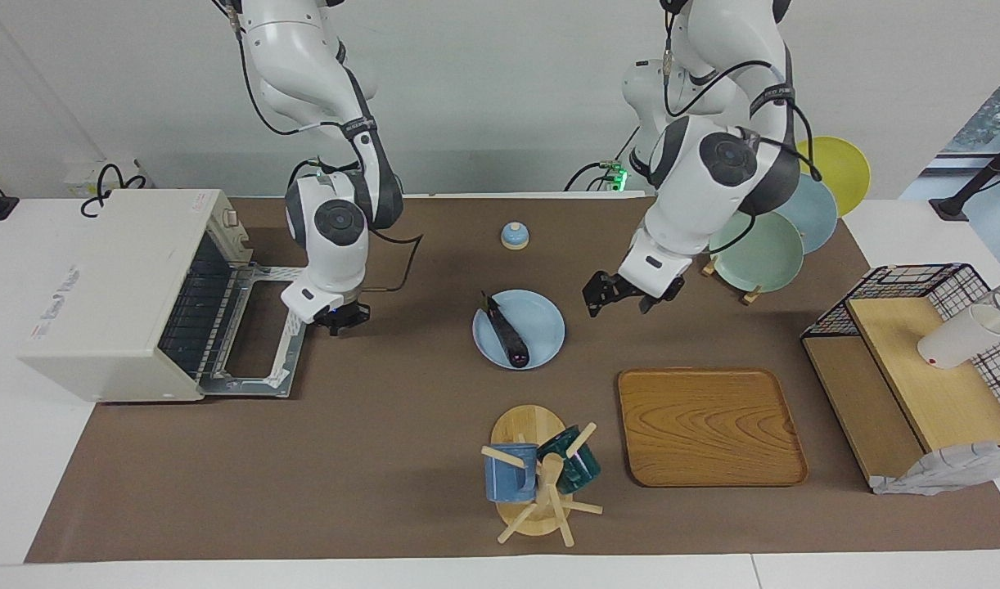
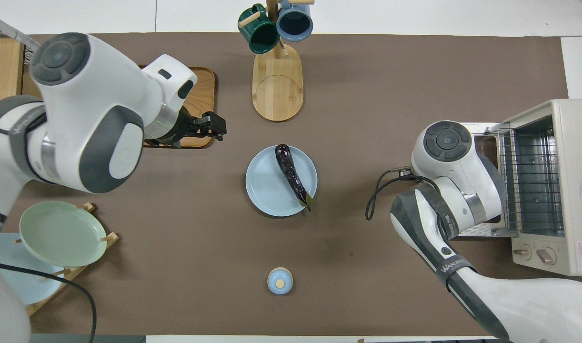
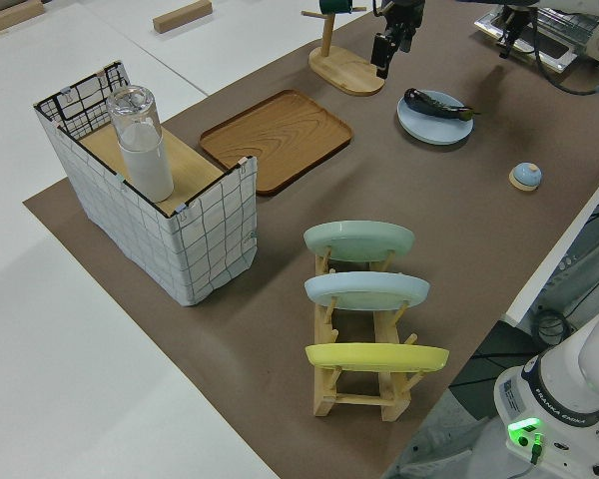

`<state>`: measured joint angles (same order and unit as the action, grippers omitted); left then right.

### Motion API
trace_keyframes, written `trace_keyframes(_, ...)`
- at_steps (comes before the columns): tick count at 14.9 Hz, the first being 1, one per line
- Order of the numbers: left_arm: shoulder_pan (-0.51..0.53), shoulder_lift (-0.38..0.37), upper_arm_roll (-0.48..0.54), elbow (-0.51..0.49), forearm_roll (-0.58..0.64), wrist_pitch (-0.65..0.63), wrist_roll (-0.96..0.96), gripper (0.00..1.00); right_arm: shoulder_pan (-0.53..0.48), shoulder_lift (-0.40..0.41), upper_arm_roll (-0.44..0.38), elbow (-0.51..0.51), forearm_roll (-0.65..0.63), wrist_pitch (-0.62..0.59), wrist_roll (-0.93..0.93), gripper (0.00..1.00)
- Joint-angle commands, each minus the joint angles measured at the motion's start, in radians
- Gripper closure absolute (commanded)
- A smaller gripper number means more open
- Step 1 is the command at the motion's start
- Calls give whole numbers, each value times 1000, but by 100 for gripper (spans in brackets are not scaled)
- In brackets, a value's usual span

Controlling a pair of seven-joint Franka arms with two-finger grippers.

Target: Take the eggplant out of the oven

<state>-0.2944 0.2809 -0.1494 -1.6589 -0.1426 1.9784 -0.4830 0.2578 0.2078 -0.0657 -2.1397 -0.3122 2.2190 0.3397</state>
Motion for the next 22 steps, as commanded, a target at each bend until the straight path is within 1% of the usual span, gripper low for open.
trace_keyframes(1,-81,72,14,30,-8,88,-121,0,-42,-24,14,-51,-27,56,-30,100)
trace_keyframes(3,-145,133,20,34,-2,128,-192,0,-58,-21,14,-52,-27,57,-57,100)
trace_keyframes(4,-173,148,22,33,12,157,-221,0,-58,-19,14,-52,-30,57,-65,100)
trace_keyframes(5,-181,155,22,24,26,187,-244,0,-58,-18,14,-52,-45,56,-68,100)
trace_keyframes(7,-213,158,22,5,32,206,-275,0,-66,-18,14,-52,-74,56,-70,100)
trace_keyframes(9,-223,179,22,1,34,229,-299,0,-84,-18,14,-52,-90,56,-74,100)
trace_keyframes(13,-258,179,22,-53,35,267,-304,0,-89,-21,12,-42,-110,33,-93,100)
trace_keyframes(15,-259,179,22,-73,35,283,-304,0,-98,-37,6,-16,-128,-13,-148,100)
trace_keyframes(18,-261,179,22,-94,35,307,-301,1,-146,-53,9,87,-128,-137,-252,100)
trace_keyframes(20,-261,178,22,-107,37,313,-301,3,-170,-74,9,119,-127,-183,-301,100)
trace_keyframes(22,-264,176,22,-119,37,338,-305,5,-180,-111,7,126,-119,-219,-333,100)
